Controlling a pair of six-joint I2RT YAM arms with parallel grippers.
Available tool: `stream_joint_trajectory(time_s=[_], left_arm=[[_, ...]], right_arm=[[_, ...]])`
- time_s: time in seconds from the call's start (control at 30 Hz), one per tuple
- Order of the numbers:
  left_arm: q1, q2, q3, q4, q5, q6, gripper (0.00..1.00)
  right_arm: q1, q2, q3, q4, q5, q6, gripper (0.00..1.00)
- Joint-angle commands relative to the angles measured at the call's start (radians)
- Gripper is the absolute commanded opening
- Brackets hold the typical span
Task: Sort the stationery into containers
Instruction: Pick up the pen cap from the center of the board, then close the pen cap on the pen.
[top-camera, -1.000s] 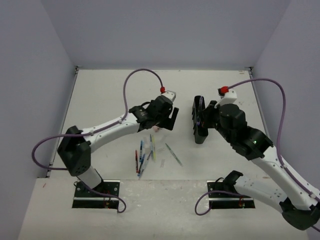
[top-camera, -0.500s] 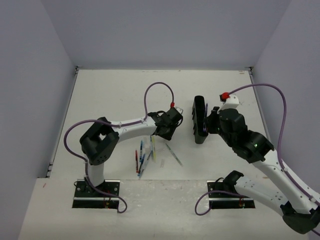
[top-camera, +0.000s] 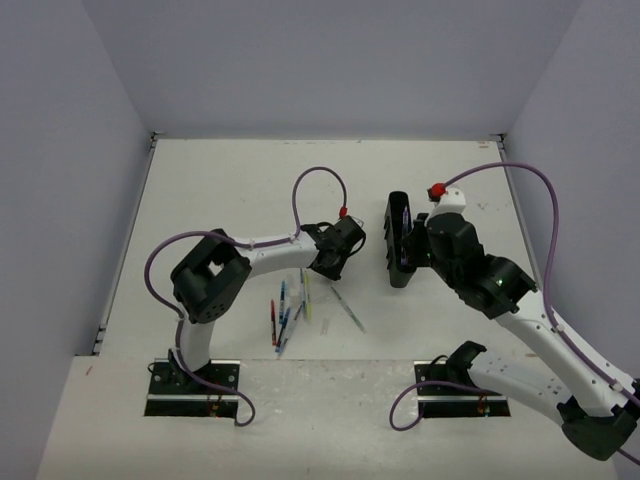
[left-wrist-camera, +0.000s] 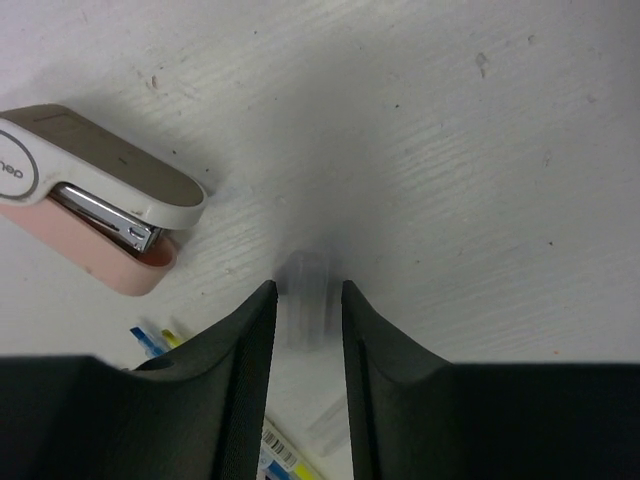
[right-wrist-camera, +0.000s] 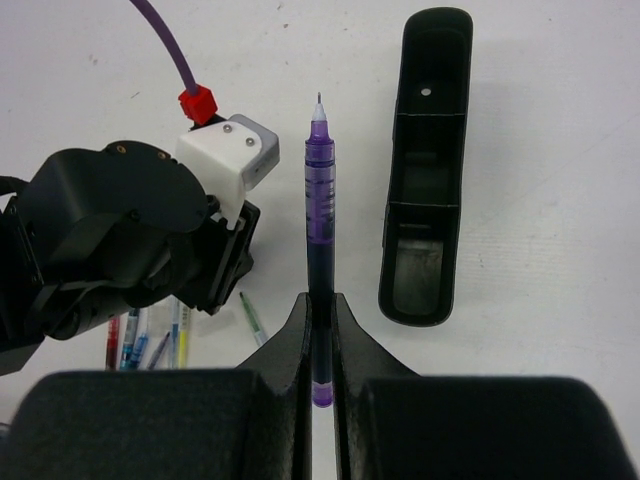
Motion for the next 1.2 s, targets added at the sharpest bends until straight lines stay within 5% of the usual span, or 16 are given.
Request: stream_joint_trajectory(time_s=[0.0,0.17,0.33,0.5,0.7,0.87,1.17], left_arm=[[0.025,0.03,0.016,0.008,0.031,0.013,0.25],[0.023,0.027,-0.013,0.017,0.061,0.002,0.04],[0.029,-0.013,-0.02,0.011,0.03,-0.012,0.0],[0.069,-0.128,0.033,-0.001,-0.009,-0.041,0.0],[0.112,-0.422,-0.013,0.136,-0.009,-0.108,0.0],[0.134,-0.618,-0.128,0.33,-0.037,-0.213,0.0],[0.137,-0.884,-0.386,0.694,-0.044,-0.334,0.0]], right_arm=[[-0.002,0.006,0.005,0.017,-0.021,-0.017,0.0],[-0.002,-0.003,0.007,0.017,-0.022,-0.016,0.0],[-0.002,-0.006,0.0,0.045,-0.062,-0.043,0.0],[-0.003,-0.017,-0.079,0.211,-0.343,-0.084,0.0],[-0.002,-0.069,-0.236,0.582,-0.736,-0.05,0.0],[0.008,-0.026,-0.315,0.921,-0.888,0.078,0.0],[0.06,0.15,-0.259,1.043,-0.761,0.118,0.0]])
